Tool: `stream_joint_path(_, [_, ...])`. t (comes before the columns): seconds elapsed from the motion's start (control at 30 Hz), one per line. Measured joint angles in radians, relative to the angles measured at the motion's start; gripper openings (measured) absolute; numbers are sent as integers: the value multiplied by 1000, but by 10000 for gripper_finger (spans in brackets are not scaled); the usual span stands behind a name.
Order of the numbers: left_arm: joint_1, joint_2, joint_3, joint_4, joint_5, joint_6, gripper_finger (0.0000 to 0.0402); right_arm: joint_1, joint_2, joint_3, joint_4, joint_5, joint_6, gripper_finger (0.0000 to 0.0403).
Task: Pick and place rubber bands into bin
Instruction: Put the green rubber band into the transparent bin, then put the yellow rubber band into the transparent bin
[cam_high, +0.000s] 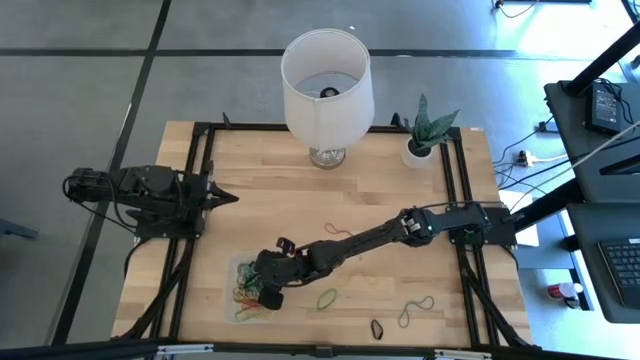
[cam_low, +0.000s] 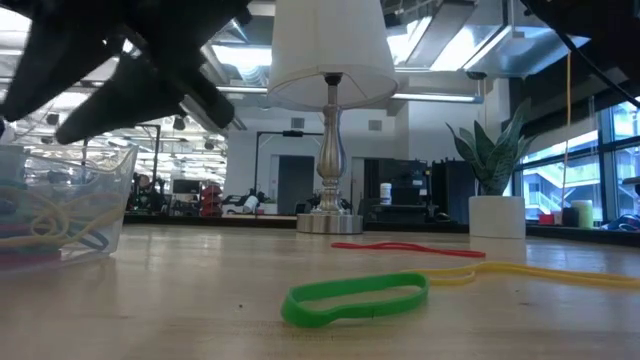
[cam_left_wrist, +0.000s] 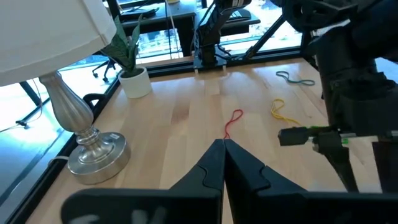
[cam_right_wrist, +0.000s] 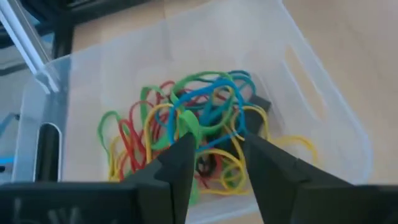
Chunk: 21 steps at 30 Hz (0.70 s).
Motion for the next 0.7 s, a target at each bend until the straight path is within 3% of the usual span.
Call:
stream_joint_path(0.4, [0, 0, 0, 0, -1, 0, 2, -2, -41, 1, -99, 68, -54, 140])
stream_joint_path(0.7, [0, 0, 0, -1, -4, 0, 2, 17, -156, 3, -349, 91, -67, 68])
